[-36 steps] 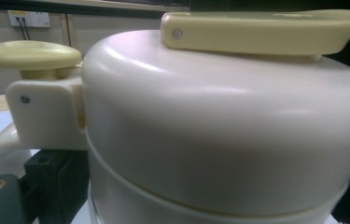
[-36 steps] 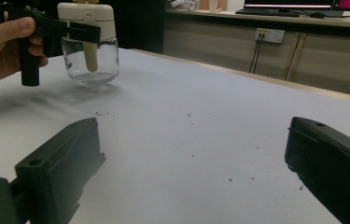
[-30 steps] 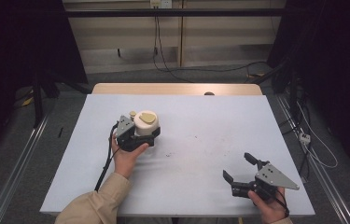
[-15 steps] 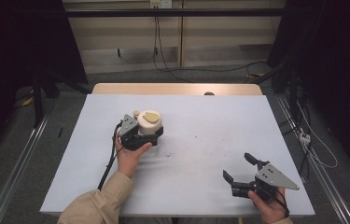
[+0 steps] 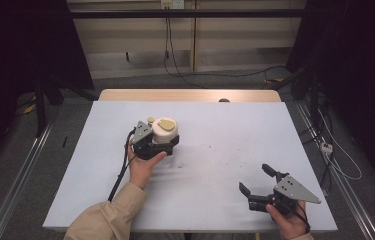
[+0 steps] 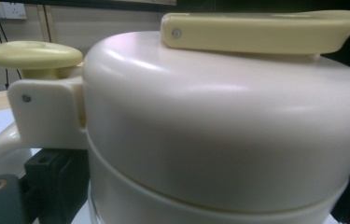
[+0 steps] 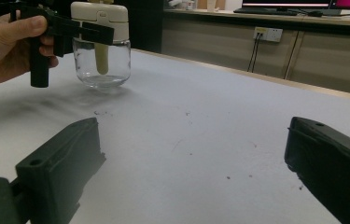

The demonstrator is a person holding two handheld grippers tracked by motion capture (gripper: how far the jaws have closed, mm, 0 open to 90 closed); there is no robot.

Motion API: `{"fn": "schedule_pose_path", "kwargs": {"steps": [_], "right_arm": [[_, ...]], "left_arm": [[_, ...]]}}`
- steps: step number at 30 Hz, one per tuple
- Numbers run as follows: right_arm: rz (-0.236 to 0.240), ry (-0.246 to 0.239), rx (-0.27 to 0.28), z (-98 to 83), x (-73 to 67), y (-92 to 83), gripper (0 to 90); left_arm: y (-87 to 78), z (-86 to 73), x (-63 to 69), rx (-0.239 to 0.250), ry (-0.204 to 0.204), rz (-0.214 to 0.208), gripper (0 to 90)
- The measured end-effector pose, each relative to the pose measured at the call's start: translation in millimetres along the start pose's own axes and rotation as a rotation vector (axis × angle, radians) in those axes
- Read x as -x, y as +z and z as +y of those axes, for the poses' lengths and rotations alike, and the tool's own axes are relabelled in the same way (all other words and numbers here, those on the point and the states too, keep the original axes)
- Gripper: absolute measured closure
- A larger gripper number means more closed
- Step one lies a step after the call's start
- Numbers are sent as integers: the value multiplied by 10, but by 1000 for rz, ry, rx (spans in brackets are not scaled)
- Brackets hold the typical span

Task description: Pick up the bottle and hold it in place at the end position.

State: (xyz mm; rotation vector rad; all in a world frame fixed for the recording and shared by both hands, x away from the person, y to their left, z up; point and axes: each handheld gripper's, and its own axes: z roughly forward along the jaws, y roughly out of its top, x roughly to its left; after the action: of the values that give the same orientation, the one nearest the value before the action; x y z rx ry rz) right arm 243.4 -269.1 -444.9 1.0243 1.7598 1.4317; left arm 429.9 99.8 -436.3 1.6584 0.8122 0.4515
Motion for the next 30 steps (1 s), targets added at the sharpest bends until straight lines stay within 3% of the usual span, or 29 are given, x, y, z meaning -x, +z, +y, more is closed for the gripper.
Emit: {"fn": "schedule_pose_path", "kwargs": {"steps": [16,30], "right_arm": [[-1,3,2,-3,7,1,31],[-3,2,4,-8,14,-2,31]], "left_arm": [[62,12,29,-5,-7,1,62],[176,46,101,-18,3,-23,62]]}}
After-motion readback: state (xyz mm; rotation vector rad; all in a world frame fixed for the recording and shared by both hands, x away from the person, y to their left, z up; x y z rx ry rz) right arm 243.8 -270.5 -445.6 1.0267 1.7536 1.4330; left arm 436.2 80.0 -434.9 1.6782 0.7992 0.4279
